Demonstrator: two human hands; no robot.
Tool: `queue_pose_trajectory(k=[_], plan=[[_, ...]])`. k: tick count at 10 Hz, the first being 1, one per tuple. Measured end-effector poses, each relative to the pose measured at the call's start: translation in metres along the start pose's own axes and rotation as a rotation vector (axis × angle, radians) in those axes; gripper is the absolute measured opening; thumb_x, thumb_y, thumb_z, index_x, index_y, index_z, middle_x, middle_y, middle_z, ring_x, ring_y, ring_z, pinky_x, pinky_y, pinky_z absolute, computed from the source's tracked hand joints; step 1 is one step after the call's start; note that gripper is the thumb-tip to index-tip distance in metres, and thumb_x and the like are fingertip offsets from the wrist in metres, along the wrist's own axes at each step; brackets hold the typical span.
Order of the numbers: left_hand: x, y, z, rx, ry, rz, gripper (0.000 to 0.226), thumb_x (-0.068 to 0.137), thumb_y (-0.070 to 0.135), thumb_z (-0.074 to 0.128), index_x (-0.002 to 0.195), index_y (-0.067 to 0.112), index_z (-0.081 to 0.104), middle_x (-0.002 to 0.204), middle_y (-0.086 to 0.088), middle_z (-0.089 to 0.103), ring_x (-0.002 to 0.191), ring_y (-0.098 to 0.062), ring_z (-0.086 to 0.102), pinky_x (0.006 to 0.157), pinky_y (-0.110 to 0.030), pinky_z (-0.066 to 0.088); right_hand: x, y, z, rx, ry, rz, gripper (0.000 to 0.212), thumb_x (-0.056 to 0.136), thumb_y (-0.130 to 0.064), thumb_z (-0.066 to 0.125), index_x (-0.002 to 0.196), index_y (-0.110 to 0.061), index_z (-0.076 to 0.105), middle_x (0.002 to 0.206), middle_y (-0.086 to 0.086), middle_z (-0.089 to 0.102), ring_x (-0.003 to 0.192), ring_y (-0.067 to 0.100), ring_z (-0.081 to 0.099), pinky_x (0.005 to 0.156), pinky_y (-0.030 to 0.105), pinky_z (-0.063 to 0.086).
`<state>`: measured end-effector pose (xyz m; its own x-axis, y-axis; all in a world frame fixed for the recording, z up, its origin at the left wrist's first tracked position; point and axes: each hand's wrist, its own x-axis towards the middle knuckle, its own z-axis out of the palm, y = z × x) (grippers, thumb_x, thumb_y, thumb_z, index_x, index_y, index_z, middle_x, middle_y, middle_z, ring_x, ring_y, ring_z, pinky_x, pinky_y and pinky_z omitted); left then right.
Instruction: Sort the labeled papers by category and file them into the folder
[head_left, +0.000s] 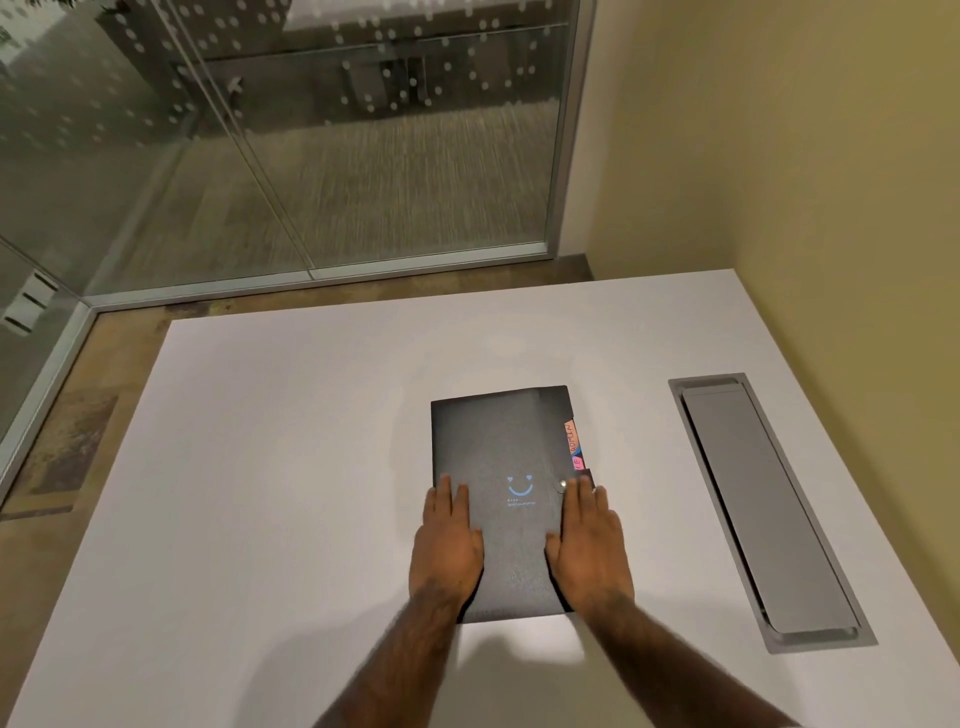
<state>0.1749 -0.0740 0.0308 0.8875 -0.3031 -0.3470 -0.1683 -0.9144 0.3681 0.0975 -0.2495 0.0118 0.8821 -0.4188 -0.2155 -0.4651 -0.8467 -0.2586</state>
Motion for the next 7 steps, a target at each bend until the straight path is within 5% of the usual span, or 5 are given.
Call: queue_pose_trajectory(k=[1, 2, 4, 7], plan=[[-0.001, -0.002, 0.01, 0.119, -0.082, 0.063, 0.068, 0.104, 0.039, 0.037, 0.162, 0.02, 0.006, 0.17, -0.005, -0.006, 0.157, -0.027, 0.0, 0.123, -0.041, 0.024, -0.009, 0.003, 0.016, -0.118, -0.089, -0.085, 0.074, 0.094, -0.05, 0.051, 0.153, -0.007, 0.042, 0.161, 0.016, 0.039, 0.146, 0.039, 0.041, 0.111, 0.052, 0.045], [-0.002, -0.007, 0.019, 0.202, -0.126, 0.089, 0.074, 0.104, 0.049, 0.032, 0.161, 0.022, -0.007, 0.168, -0.005, -0.018, 0.157, -0.028, -0.01, 0.125, -0.043, 0.014, -0.014, 0.008, 0.029, -0.178, -0.148, -0.099, 0.082, 0.097, -0.063, 0.022, 0.153, -0.007, 0.041, 0.163, 0.018, 0.033, 0.15, 0.039, 0.034, 0.113, 0.056, 0.041], [-0.005, -0.001, 0.016, 0.263, -0.134, 0.082, 0.072, 0.105, 0.05, 0.026, 0.161, 0.021, -0.007, 0.168, -0.008, -0.017, 0.156, -0.03, -0.011, 0.126, -0.047, 0.005, -0.02, 0.001, 0.024, -0.183, -0.15, -0.142, 0.106, 0.085, -0.073, -0.022, 0.161, -0.012, 0.021, 0.169, 0.013, 0.014, 0.157, 0.036, 0.011, 0.123, 0.054, 0.02], [-0.02, 0.01, -0.025, 0.263, -0.058, 0.135, 0.068, 0.105, 0.049, 0.02, 0.161, 0.019, -0.004, 0.169, -0.007, -0.015, 0.156, -0.028, -0.012, 0.127, -0.047, 0.0, -0.018, -0.012, -0.016, -0.142, -0.033, -0.148, 0.086, 0.097, -0.067, 0.008, 0.158, -0.012, 0.034, 0.165, 0.014, 0.03, 0.154, 0.035, 0.026, 0.123, 0.051, 0.021]])
